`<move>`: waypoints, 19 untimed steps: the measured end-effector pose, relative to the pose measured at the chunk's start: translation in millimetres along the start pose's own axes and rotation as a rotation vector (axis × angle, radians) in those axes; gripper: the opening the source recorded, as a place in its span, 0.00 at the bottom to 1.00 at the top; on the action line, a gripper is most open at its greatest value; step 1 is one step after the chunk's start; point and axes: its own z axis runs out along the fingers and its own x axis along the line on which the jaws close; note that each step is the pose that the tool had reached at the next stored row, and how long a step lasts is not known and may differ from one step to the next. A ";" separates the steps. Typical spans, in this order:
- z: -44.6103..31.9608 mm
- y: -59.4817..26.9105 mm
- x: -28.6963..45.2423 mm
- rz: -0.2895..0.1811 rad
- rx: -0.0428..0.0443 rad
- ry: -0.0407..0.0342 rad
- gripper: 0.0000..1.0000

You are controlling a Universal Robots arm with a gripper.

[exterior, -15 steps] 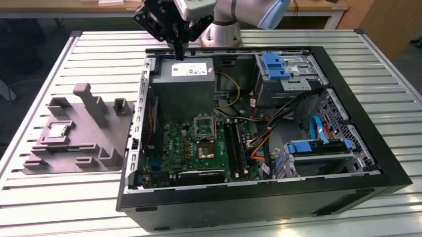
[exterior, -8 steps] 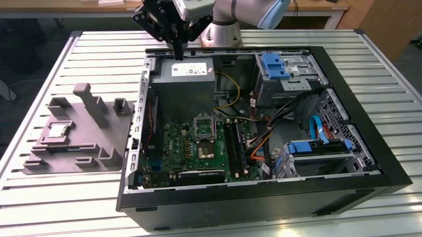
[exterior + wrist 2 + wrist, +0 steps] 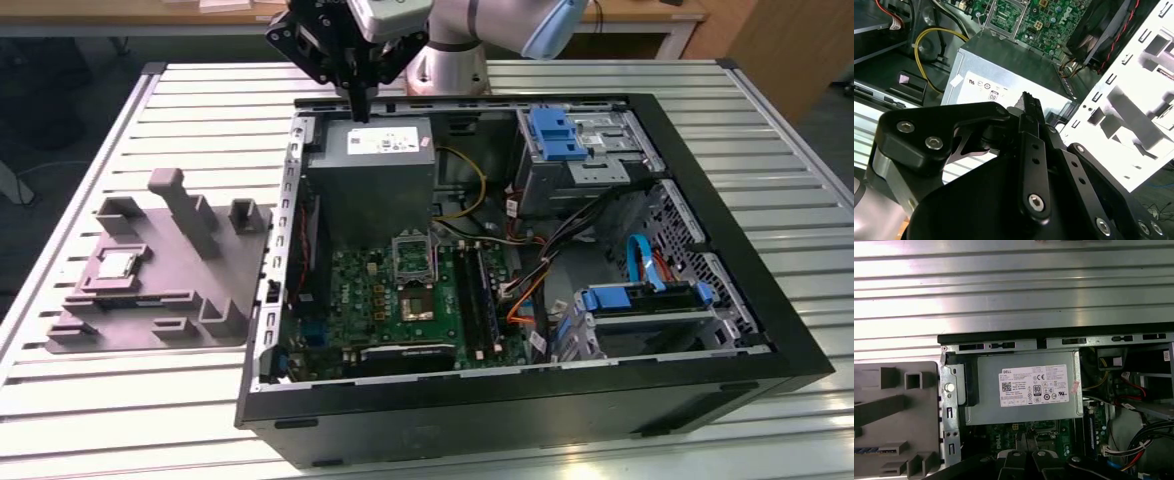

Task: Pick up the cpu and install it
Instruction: 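Reach for the cpu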

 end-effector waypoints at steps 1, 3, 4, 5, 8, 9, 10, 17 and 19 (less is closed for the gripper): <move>0.0 0.0 0.3 0.000 0.0000 0.0001 0.11; 0.0 0.0 0.8 0.000 0.0001 0.0001 0.11; 0.0 -0.1 0.8 0.000 0.0001 0.0002 0.11; 0.0 -0.1 0.9 0.000 0.0001 0.0002 0.11; 0.0 -0.1 1.1 0.000 0.0001 0.0002 0.11; 0.0 -0.1 1.2 0.000 0.0001 0.0002 0.11; 0.0 -0.1 1.4 0.000 0.0001 0.0002 0.11; 0.0 -0.4 5.5 0.000 0.0000 0.0002 0.11; 0.0 -0.5 7.0 0.000 0.0001 0.0002 0.11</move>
